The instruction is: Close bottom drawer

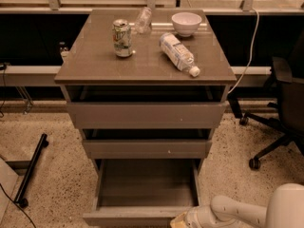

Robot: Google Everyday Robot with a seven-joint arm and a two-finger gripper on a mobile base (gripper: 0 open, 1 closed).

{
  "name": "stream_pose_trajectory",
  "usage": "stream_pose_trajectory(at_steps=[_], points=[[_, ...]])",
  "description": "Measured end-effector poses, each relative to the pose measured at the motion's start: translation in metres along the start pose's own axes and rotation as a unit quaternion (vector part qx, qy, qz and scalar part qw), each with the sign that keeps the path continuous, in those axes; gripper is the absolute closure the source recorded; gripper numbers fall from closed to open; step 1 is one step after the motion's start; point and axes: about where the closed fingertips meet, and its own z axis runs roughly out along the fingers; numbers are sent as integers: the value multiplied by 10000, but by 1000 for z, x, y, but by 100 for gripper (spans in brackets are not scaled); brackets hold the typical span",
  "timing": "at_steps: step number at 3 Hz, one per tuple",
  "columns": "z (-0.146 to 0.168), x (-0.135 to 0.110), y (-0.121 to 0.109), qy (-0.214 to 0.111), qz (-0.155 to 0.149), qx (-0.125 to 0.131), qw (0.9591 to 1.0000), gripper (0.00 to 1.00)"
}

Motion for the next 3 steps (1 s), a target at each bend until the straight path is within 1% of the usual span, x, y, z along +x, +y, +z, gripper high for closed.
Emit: stream_pose_trajectory(at_steps=[1,2,3], points=[[0,0,0,0,0,0,10000,100],[7,-19,-25,-1,-114,169,9998,100],[7,-20,-27,-6,-121,180,9998,100]])
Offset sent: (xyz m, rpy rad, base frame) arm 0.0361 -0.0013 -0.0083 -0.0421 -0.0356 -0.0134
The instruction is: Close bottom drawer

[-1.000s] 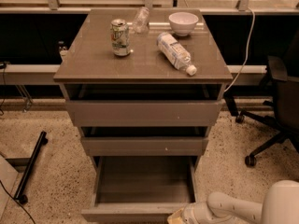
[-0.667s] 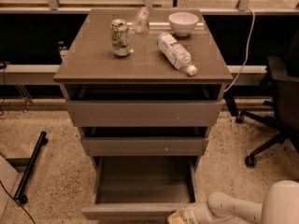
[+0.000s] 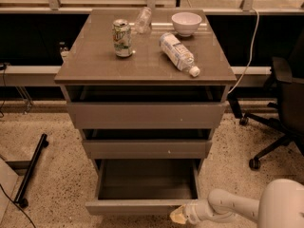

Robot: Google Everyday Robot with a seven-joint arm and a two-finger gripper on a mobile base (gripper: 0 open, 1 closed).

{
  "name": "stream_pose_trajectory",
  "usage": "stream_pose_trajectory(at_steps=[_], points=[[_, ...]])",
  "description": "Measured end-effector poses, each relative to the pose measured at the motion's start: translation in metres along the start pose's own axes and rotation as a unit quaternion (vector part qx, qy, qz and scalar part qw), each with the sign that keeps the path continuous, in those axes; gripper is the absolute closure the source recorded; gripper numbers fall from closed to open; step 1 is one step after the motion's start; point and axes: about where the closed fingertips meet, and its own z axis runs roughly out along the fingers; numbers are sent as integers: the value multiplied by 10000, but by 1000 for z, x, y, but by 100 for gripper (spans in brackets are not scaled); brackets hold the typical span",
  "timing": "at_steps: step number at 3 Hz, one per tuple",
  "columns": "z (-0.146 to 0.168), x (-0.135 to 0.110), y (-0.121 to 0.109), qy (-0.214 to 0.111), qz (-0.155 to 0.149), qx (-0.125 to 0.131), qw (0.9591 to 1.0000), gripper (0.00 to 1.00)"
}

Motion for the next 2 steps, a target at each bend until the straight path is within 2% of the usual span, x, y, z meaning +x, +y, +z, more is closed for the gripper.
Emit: stream_pose_trajectory(at_steps=[1,2], points=[[3,3,-1,-2,50,59,10000,100],[10,-5,-11,-211,-153,412,9988,100]])
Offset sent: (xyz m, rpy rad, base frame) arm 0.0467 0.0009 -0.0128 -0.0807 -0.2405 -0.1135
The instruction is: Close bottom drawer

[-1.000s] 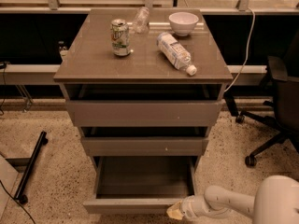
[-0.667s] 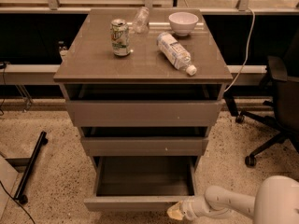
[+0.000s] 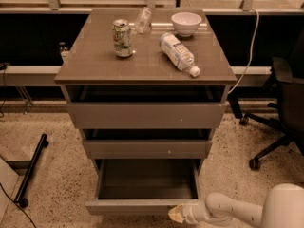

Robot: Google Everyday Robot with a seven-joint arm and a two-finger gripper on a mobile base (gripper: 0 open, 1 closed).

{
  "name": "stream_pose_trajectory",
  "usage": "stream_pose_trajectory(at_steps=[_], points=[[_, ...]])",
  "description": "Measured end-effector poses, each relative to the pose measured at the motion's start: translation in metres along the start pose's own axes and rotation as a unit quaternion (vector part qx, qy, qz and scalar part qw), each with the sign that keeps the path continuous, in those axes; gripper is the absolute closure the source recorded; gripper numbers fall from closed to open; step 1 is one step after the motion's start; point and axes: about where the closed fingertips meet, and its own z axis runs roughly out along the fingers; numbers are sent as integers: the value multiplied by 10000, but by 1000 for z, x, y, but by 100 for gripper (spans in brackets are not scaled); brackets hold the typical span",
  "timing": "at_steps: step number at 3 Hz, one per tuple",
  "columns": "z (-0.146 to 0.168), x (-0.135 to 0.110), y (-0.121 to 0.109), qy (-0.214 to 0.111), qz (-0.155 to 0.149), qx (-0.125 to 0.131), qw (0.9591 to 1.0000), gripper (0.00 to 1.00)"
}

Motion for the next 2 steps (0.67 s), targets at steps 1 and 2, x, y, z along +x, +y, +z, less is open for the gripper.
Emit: stream_pose_trajectory(at_steps=[1,2], points=[[5,-15,-15,-135,-227,307,9992,100],[7,-19,-20,-169,-261,350,9989,100]])
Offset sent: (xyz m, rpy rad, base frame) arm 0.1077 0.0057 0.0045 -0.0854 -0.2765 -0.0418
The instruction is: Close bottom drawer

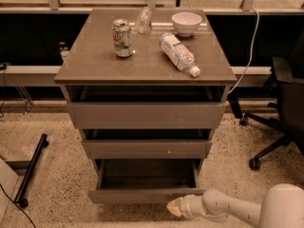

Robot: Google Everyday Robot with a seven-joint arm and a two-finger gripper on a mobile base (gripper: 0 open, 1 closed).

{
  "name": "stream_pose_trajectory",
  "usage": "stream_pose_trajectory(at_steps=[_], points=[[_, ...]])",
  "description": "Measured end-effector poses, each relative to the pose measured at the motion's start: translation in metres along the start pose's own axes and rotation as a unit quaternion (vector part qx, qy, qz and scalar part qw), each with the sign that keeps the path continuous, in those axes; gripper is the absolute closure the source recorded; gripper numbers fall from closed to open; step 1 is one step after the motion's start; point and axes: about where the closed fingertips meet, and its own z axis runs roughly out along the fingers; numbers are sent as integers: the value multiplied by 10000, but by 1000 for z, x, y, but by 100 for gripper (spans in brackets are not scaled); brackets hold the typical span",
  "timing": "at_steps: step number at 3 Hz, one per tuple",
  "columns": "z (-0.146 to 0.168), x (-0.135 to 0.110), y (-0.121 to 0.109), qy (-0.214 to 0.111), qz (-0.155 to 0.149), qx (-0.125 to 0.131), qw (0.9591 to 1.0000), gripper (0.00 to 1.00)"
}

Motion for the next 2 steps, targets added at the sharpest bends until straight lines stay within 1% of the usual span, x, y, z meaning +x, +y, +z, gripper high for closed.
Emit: stream_pose_trajectory(at_steps=[1,2], points=[[13,-25,-30,-221,-216,281,9991,100],[17,-33,-42,-326,-246,396,9984,82]])
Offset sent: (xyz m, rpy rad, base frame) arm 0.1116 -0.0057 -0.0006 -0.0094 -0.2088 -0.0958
